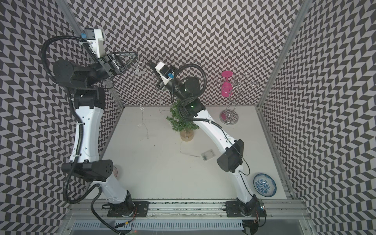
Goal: Wrap string light around the christmas tree
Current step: Wrap the light string around the Christmas tree.
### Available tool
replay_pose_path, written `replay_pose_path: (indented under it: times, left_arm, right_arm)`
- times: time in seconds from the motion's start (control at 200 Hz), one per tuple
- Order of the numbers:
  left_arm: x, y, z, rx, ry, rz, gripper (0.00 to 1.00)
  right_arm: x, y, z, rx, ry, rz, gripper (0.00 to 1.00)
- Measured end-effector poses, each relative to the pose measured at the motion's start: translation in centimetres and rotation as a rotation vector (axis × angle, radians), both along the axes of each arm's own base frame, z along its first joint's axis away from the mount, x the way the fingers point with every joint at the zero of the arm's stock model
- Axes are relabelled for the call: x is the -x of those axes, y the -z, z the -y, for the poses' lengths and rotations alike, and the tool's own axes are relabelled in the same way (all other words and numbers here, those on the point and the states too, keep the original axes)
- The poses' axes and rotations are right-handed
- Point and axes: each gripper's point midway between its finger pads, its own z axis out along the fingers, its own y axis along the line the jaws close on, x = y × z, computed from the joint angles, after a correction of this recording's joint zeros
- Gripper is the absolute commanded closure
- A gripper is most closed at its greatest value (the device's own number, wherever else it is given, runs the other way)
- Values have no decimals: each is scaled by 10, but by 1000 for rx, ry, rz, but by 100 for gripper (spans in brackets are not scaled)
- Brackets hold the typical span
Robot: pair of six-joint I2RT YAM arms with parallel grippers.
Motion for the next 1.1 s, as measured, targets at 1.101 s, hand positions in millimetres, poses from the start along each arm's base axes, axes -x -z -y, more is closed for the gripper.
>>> replay_pose_path:
  times: [1.101]
  left_arm:
    - [-63, 47, 30, 20, 80, -105, 66]
  right_arm:
    - [-89, 16, 88, -68, 303, 197, 100]
